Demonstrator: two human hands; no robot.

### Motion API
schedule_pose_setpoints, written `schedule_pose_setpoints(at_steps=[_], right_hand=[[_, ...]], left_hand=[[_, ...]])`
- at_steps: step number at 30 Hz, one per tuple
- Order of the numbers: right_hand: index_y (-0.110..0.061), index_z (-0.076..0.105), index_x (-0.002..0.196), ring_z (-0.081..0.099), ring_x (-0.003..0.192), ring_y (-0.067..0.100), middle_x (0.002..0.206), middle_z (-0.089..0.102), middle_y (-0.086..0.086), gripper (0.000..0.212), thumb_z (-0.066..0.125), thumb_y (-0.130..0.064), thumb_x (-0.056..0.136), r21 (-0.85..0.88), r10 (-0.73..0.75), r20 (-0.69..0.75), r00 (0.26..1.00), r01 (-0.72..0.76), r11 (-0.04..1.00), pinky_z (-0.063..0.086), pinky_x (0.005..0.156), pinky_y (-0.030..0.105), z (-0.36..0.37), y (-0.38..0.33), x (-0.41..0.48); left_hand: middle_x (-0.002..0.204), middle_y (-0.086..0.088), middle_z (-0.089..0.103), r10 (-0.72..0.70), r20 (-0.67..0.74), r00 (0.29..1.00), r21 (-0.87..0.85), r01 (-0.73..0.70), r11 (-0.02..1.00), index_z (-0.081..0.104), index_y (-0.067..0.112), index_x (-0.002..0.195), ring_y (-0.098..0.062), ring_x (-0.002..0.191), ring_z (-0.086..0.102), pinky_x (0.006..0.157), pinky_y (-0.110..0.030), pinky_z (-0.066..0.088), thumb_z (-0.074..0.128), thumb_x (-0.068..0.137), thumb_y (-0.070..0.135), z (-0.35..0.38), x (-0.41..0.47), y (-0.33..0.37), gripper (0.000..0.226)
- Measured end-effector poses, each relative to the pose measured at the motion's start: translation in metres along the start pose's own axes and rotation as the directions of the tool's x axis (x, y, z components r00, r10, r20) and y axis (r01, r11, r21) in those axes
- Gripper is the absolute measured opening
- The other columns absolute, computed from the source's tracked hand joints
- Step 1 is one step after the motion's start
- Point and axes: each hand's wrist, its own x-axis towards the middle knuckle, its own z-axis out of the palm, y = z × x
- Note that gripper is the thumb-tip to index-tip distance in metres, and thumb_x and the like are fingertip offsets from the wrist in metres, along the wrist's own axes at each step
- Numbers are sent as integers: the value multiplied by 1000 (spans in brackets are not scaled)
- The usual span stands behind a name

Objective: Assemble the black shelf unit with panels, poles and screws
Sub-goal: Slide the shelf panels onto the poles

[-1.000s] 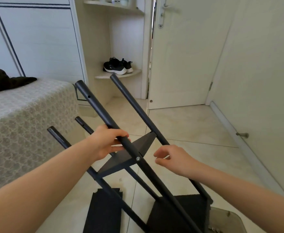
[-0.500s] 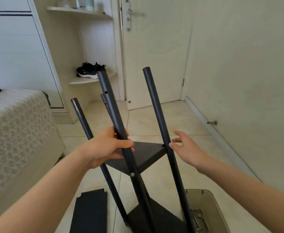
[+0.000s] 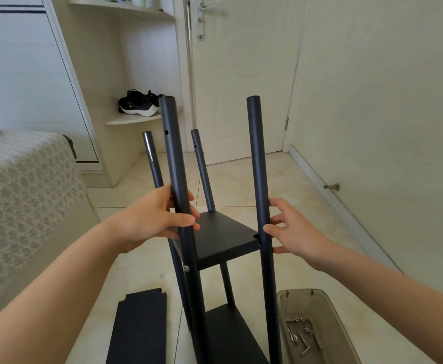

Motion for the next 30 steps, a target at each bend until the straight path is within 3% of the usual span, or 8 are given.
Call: schedule_pose_setpoints(at_steps=[10,16,21,30], right_hand=[[-40,34,122,60,98,18,107,51,-6,47,57,-8,97,46,0,18,1000,-1,999,59,83,39,8,8,2],[-40,31,118,59,89,8,101,48,-17,41,59,-19,97,-28,-38,88,995,41,999,52,62,16,22,18,2],[-47,28,113,65,90,9,101,51,-20,37,58,-30,97,-89,-37,136,990,50,995,50,56,14,31,19,1],[-56,21,121,66,97,14,112,57,-11,51,58,-31,97,-140,-44,220,974,76,987,56,70,22,36,15,-3]], left_hand=[[101,-2,72,4,-82,997,72,2,997,56,17,113,-22,98,73,86,-45,60,72,87,1,0,0,-6,35],[106,1,71,-32,-126,992,137,49,989,56,21,111,-18,97,73,86,-41,61,71,87,0,-4,-5,-20,35],[103,8,72,-63,-171,983,203,98,974,55,28,110,-12,98,70,85,-34,61,72,87,4,-8,-7,-34,37],[105,6,70,-121,-224,967,210,169,963,56,24,108,-12,94,70,73,-18,56,69,89,-1,-5,-18,-51,34]])
